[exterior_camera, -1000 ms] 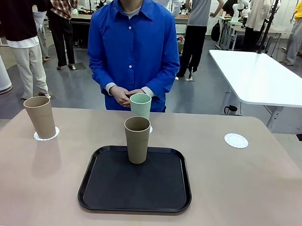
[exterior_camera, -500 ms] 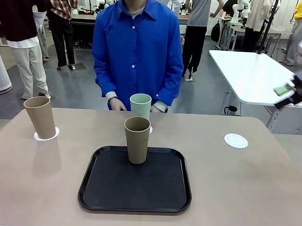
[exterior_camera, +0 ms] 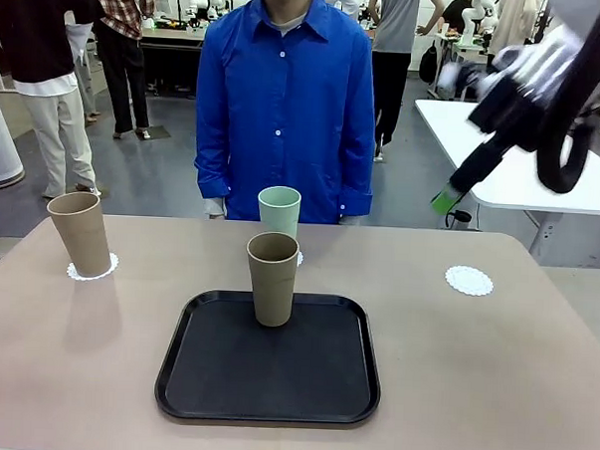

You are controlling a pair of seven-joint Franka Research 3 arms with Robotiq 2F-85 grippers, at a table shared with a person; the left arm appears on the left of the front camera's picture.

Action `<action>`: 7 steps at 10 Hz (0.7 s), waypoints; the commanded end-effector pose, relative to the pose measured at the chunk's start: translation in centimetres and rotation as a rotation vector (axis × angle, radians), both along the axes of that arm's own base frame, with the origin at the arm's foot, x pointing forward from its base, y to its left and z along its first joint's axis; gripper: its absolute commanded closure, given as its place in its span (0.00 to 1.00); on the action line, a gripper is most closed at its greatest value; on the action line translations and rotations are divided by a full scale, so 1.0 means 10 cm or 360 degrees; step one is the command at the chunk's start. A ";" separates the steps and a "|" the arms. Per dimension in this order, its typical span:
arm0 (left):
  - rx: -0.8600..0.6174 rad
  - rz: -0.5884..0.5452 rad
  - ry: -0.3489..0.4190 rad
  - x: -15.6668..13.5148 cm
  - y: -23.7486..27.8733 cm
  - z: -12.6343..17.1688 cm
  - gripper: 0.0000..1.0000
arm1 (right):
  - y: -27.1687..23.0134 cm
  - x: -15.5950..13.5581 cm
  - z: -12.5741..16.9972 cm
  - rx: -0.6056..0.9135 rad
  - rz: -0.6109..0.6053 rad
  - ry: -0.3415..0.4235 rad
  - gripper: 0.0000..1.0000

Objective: Place coasters on the table and set cups on them.
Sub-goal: Take one Reusable plastic cup from the Flat Tray and place it on a coaster set by the human.

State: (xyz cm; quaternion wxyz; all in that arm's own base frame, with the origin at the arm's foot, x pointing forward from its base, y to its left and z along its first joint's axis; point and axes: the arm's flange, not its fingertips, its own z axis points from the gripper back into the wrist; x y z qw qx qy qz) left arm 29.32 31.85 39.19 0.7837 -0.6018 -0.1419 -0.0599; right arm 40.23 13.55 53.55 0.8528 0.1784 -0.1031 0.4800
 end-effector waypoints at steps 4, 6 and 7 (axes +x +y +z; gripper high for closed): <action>0.0011 0.0018 0.0026 -0.01 -0.01 0.03 0.00 | 0.48 0.23 -0.75 -0.0223 0.0269 -0.0111 0.00; 0.0011 0.0018 0.0026 -0.01 -0.01 0.03 0.00 | 0.53 0.35 -0.96 -0.0211 0.0280 -0.0032 0.00; 0.0011 0.0018 0.0026 -0.01 -0.01 0.03 0.00 | 0.55 0.21 -0.79 -0.0221 0.0247 -0.0080 0.00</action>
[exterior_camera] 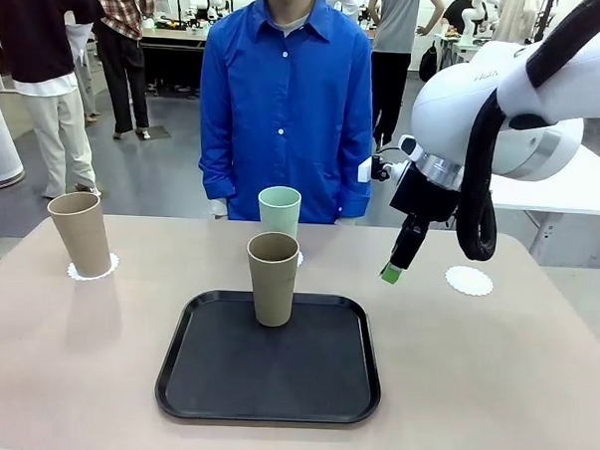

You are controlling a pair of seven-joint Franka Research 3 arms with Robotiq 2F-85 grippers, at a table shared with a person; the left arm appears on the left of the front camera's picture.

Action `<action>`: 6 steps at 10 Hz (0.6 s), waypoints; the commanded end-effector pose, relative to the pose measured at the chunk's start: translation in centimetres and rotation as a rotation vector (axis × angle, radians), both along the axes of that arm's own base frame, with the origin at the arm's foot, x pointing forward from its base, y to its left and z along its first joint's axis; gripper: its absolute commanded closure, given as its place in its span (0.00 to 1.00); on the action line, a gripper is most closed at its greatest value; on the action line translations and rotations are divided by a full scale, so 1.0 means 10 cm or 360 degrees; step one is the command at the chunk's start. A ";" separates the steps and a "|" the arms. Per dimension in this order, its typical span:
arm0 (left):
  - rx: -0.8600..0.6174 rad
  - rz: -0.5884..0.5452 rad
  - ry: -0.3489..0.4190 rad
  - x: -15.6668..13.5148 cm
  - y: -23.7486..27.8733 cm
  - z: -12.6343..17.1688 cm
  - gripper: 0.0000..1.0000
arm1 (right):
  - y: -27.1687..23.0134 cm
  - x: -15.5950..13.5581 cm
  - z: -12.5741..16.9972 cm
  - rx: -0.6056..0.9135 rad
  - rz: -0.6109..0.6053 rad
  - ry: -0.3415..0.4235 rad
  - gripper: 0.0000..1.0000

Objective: Place coasters on the table and set cups on them.
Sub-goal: Take one Reusable plastic cup from the Flat Tray and place it on a coaster set by the human.

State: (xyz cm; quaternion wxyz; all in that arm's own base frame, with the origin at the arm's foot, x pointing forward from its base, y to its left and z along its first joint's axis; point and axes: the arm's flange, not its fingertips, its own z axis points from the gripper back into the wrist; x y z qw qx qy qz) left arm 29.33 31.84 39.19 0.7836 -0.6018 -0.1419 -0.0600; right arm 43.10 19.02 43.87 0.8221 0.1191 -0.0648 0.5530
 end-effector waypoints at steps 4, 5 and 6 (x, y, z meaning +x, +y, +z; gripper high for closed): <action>0.0011 0.0018 0.0025 -0.01 -0.01 0.03 0.00 | 0.00 -0.08 0.18 0.0009 0.0002 -0.0041 0.00; 0.0011 0.0018 0.0025 -0.01 -0.01 0.03 0.00 | 0.00 -0.08 0.18 0.0009 0.0002 -0.0041 0.00; 0.0011 0.0018 0.0025 -0.01 -0.01 0.03 0.00 | 0.00 -0.08 0.18 0.0009 0.0002 -0.0041 0.00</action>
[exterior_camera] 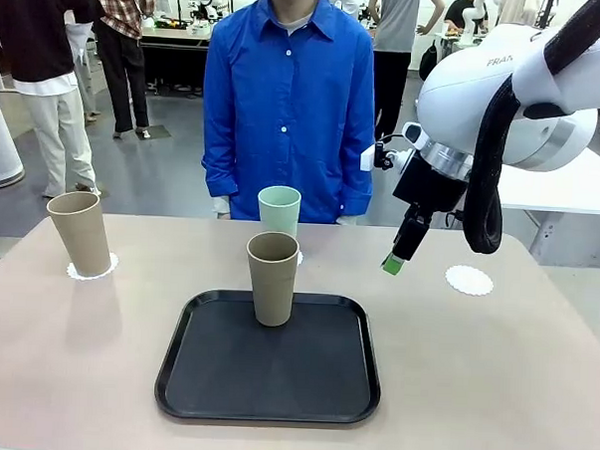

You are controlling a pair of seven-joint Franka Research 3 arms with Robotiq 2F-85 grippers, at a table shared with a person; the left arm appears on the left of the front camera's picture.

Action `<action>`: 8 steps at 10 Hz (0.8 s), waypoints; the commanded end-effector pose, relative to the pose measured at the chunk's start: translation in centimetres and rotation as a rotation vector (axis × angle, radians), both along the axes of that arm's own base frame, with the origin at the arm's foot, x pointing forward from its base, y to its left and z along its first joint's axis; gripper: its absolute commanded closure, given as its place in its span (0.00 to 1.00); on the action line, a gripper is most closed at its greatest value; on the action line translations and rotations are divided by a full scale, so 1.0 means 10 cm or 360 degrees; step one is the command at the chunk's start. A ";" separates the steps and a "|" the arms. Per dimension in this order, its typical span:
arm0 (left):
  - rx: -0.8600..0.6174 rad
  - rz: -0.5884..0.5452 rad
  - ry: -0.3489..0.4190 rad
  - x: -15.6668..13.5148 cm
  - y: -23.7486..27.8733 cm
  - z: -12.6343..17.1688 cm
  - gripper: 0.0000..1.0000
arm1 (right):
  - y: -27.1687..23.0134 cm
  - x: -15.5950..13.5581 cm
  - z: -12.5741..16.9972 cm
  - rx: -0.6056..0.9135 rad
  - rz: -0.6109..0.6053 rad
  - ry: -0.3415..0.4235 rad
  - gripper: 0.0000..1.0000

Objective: Place coasters on the table and set cups on them.
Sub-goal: Take one Reusable plastic cup from the Flat Tray and place it on a coaster set by the human.

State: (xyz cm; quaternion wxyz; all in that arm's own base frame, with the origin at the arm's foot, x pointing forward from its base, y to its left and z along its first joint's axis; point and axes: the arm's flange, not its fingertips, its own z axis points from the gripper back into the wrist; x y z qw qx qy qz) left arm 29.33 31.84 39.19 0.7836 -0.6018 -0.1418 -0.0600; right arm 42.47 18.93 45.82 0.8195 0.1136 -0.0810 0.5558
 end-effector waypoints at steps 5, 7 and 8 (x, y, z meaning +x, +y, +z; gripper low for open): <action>0.0011 0.0018 0.0025 -0.01 -0.01 0.03 0.00 | 0.18 0.25 -0.39 0.0990 0.0347 -0.0257 0.00; 0.0011 0.0018 0.0025 -0.01 -0.01 0.03 0.00 | 0.12 0.36 -0.66 0.1200 0.0418 -0.0395 0.00; 0.0011 0.0018 0.0025 -0.01 -0.01 0.03 0.00 | 0.07 0.37 -0.77 0.1340 0.0393 -0.0430 0.00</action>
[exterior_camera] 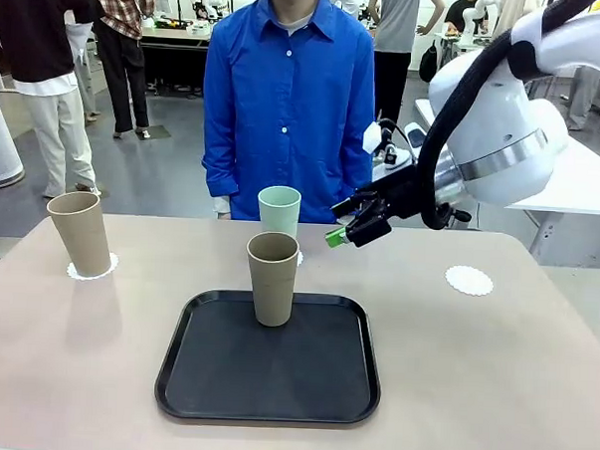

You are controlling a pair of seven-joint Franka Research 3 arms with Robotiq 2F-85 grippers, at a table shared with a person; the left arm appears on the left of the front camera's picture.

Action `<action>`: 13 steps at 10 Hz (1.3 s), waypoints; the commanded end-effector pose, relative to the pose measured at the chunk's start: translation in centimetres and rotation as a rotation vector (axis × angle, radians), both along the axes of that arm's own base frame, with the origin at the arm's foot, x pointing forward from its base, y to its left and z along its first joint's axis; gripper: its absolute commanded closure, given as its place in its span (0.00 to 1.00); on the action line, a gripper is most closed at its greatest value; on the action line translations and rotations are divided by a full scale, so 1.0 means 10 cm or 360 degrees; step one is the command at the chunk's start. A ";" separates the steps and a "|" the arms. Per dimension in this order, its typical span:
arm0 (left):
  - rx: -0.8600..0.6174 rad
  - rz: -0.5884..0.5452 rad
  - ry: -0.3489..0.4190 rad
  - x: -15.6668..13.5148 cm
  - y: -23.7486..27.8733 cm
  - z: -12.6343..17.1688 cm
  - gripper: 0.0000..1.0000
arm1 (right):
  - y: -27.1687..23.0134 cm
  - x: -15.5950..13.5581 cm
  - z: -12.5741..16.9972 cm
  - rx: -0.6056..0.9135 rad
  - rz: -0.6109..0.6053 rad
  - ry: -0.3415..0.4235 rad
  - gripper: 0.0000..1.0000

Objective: Place coasters on the table and set cups on them.
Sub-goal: Take one Reusable plastic cup from the Flat Tray and place it on a coaster set by the human.

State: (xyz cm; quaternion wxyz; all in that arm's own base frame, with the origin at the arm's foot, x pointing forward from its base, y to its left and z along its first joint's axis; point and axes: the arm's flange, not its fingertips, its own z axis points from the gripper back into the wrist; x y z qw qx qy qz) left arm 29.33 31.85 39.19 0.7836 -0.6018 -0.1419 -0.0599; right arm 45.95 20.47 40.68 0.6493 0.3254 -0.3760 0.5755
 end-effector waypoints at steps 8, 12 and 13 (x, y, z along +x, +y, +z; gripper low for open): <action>0.0011 0.0018 0.0025 -0.01 -0.01 0.03 0.00 | -0.36 -0.21 -0.94 0.0398 0.0247 -0.0050 0.00; 0.0011 0.0018 0.0025 -0.01 -0.01 0.03 0.00 | -0.39 -0.22 -0.88 0.0424 0.0274 -0.0030 0.00; 0.0011 0.0018 0.0025 -0.01 -0.01 0.03 0.00 | -0.39 -0.22 -0.88 0.0424 0.0274 -0.0030 0.00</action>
